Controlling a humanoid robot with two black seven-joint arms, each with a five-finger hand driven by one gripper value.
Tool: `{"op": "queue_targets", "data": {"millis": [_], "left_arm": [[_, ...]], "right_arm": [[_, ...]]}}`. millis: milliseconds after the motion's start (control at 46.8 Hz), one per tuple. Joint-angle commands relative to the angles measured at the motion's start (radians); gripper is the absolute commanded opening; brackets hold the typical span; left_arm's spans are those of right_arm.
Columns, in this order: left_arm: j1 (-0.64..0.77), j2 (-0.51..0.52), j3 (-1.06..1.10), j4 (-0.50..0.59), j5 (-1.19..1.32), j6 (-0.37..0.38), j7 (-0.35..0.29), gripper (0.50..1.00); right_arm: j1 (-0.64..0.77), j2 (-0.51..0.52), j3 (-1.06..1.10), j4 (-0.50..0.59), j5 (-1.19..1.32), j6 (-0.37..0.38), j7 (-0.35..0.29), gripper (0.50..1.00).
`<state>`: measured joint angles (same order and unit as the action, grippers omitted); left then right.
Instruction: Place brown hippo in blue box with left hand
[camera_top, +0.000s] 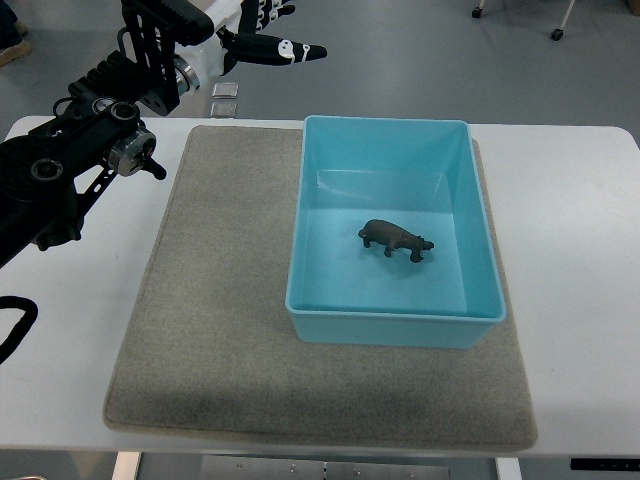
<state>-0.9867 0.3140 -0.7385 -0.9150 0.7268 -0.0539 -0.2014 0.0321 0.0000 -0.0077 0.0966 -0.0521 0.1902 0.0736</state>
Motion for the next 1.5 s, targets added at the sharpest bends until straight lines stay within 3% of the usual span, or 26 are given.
{"op": "queue_targets", "data": {"millis": [0, 171, 641, 1474], "left_arm": [[0.014, 0.005, -0.019, 0.044, -0.121, 0.0, -0.01, 0.99], [0.043, 0.005, -0.032, 0.134, -0.329, -0.012, -0.018, 0.99], [0.125, 0.011, -0.131, 0.197, -0.662, 0.046, -0.018, 0.996], [0.207, 0.002, -0.162, 0.226, -0.685, 0.006, -0.018, 0.996]], "right_arm": [[0.0, 0.0, 0.0, 0.0, 0.0, 0.0, 0.0, 0.936], [0.0, 0.0, 0.0, 0.0, 0.0, 0.0, 0.0, 0.936], [0.0, 0.0, 0.0, 0.0, 0.0, 0.0, 0.0, 0.936], [0.0, 0.0, 0.0, 0.0, 0.0, 0.0, 0.0, 0.936]]}}
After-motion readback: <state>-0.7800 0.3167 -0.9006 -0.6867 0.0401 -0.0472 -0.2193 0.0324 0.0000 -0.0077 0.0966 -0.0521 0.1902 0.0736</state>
